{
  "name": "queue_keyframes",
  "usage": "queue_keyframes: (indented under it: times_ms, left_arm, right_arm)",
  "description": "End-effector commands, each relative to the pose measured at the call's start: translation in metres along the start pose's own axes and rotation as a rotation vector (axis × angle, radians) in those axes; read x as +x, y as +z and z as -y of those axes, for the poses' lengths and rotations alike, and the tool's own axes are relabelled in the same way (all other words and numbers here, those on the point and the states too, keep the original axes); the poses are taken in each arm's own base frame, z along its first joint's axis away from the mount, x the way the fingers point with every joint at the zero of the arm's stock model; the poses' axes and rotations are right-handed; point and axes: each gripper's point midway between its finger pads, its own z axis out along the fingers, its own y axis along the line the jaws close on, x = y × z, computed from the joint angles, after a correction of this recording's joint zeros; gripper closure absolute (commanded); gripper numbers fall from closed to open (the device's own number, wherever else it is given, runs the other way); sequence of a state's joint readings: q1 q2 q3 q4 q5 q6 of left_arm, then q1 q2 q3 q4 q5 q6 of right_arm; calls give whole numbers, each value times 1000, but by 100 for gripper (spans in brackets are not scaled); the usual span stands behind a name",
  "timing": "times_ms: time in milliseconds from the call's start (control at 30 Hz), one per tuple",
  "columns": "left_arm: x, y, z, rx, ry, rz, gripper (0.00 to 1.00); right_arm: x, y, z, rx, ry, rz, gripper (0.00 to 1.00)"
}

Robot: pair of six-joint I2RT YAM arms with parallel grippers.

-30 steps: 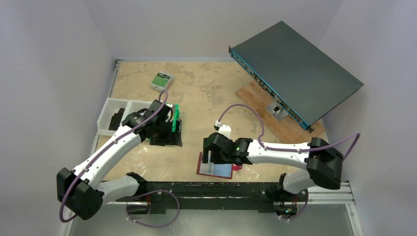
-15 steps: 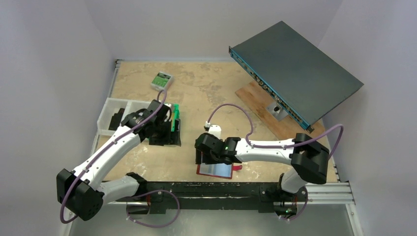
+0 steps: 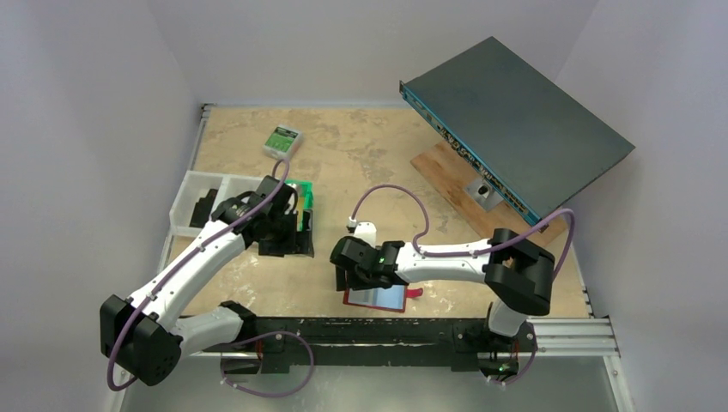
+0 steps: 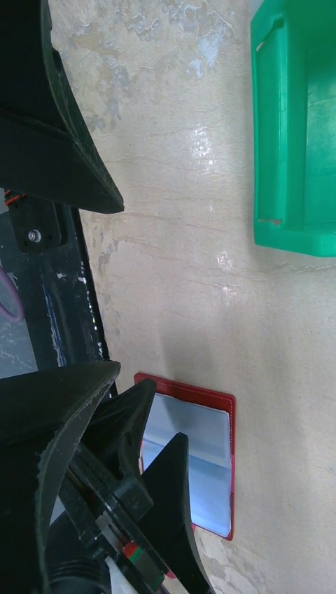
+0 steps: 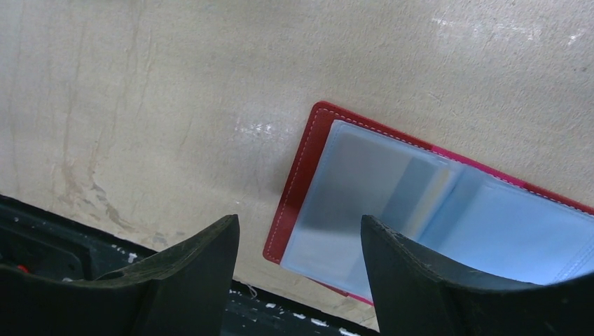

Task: Take the credit cards out of the card holder
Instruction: Remove the credit card from the card holder.

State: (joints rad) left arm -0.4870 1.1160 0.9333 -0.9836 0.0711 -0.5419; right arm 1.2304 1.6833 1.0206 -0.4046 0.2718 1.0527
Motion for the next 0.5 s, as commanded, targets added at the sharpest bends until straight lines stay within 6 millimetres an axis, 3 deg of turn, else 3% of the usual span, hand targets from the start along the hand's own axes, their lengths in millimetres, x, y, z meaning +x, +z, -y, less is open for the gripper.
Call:
queue_keyframes:
  times_ms: [0,267,467]
  left_arm:
    - [-4,-1,2,20,-17,31,23]
    - [-2,0,1,20,-20,21,23]
    - [-2,0,4,31,-25,15,23]
  right_arm:
    - [1,0,2,6,-5,7,36]
    - [21,3,35,34,23,-23,36]
    - [25,-1,62,57,58,-22,36]
